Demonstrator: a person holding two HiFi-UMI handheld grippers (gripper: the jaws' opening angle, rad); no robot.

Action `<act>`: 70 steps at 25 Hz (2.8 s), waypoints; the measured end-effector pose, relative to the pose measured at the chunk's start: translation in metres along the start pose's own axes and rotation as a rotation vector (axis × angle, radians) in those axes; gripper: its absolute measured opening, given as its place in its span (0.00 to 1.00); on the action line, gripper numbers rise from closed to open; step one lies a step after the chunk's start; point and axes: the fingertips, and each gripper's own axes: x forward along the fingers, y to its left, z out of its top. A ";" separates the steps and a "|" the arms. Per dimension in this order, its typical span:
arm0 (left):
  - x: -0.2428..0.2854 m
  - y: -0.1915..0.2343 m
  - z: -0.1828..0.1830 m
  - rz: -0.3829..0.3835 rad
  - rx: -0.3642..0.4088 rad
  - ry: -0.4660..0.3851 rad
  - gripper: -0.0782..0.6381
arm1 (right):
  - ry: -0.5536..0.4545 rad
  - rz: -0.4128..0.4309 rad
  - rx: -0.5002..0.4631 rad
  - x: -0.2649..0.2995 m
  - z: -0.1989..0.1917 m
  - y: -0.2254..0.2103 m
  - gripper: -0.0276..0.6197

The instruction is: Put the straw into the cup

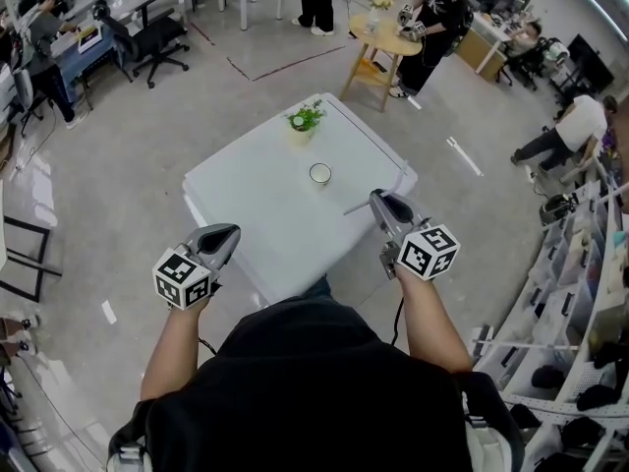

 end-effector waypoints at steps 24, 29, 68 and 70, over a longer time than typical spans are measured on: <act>0.087 0.039 0.011 0.043 -0.045 0.032 0.11 | 0.071 0.073 0.011 0.071 0.003 -0.084 0.13; 0.105 0.046 0.015 0.041 -0.051 0.031 0.11 | 0.086 0.080 0.015 0.081 0.003 -0.099 0.14; 0.139 0.066 0.016 0.046 -0.091 0.066 0.11 | 0.180 0.093 0.061 0.138 -0.036 -0.139 0.13; 0.139 0.066 0.013 0.051 -0.094 0.064 0.11 | 0.184 0.088 0.064 0.140 -0.043 -0.143 0.13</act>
